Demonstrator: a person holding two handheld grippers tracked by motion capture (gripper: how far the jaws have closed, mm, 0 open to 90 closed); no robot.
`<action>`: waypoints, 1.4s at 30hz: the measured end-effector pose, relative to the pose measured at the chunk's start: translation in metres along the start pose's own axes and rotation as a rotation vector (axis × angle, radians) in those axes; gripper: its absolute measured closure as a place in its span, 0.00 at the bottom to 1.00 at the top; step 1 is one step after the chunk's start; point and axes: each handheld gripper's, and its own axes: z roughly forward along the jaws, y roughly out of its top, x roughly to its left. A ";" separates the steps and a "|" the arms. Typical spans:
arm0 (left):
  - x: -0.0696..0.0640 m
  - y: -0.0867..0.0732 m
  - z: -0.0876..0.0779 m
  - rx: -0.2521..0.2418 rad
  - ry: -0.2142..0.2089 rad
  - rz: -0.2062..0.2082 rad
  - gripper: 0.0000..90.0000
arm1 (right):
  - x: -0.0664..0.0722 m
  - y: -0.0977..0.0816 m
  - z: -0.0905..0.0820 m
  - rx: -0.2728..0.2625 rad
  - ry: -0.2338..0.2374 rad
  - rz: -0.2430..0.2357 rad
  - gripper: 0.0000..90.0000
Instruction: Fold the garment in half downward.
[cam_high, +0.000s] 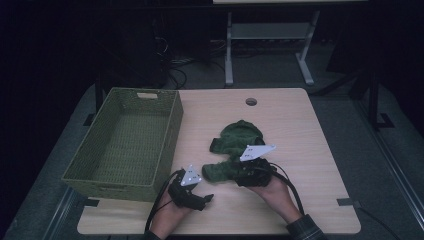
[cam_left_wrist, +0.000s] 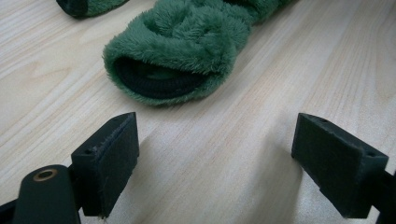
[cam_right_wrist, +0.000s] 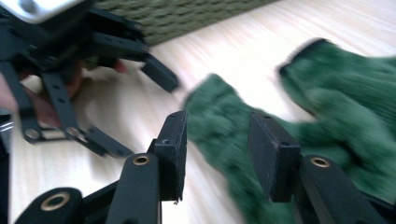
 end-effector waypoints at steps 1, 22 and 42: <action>0.000 0.000 0.000 -0.001 0.000 -0.002 0.16 | 0.004 0.002 0.005 0.000 0.010 -0.009 0.65; 0.000 -0.001 -0.001 0.002 0.002 0.002 0.16 | 0.024 0.016 0.074 0.102 0.009 -0.141 0.76; 0.000 -0.001 -0.001 0.001 0.002 0.001 0.16 | 0.025 0.008 0.078 0.087 -0.012 -0.116 0.97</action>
